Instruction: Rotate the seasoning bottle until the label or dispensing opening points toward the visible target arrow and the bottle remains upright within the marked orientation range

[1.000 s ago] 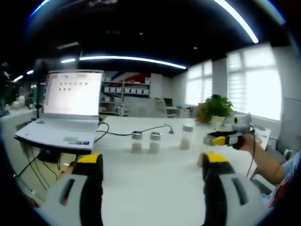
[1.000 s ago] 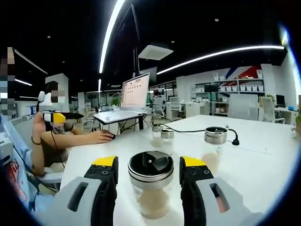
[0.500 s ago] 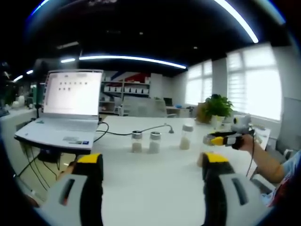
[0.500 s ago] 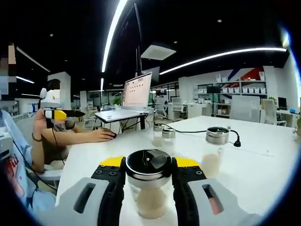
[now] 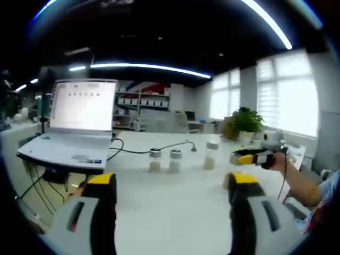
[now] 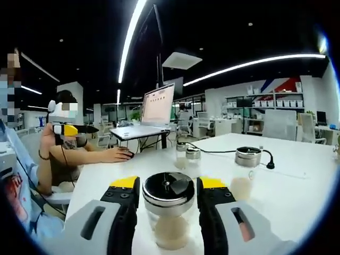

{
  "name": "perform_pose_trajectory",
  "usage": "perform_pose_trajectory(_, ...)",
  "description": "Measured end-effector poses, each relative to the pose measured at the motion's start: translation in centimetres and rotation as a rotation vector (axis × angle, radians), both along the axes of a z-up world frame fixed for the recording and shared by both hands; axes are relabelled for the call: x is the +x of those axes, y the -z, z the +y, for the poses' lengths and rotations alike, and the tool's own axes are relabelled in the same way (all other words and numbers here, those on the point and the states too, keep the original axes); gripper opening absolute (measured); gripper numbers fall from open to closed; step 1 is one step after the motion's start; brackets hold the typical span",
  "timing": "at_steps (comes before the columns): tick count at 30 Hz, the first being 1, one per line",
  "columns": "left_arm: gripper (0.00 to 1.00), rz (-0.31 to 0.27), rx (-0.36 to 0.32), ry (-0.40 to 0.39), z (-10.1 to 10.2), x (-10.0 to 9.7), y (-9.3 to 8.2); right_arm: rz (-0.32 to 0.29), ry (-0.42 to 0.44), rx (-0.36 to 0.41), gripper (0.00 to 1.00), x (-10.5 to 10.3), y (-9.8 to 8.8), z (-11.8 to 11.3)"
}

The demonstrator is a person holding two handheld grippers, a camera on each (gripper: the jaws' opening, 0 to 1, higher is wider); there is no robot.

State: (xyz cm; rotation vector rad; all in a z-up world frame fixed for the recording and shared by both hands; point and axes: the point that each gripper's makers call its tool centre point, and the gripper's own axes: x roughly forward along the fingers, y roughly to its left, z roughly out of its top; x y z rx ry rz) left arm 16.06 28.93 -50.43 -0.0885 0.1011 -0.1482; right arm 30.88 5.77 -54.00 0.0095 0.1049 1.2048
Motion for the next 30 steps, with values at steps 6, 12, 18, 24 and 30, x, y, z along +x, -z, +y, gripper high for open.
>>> perform_pose_trajectory(6,0.92,-0.002,0.001,0.001,-0.1,0.1,-0.1,-0.067,0.068,-0.078,0.57,-0.4,-0.9,-1.2)
perform_pose_trajectory(12,0.92,0.011,0.027,0.014,-0.5,0.1,0.2,-0.018,0.115,-0.042,0.56,-1.4,-1.4,-3.2)
perform_pose_trajectory(18,0.93,-0.012,0.017,0.024,-0.7,0.2,-0.2,-0.027,0.190,-0.061,0.56,-2.1,-0.8,-6.0)
perform_pose_trajectory(24,0.93,-0.010,0.018,0.034,-1.1,0.2,-0.1,-0.059,0.255,-0.094,0.57,-3.1,-0.4,-8.6)
perform_pose_trajectory(30,0.93,-0.012,0.012,0.034,-1.2,0.2,-0.1,-0.049,0.291,-0.059,0.57,-4.5,-0.1,-10.3)
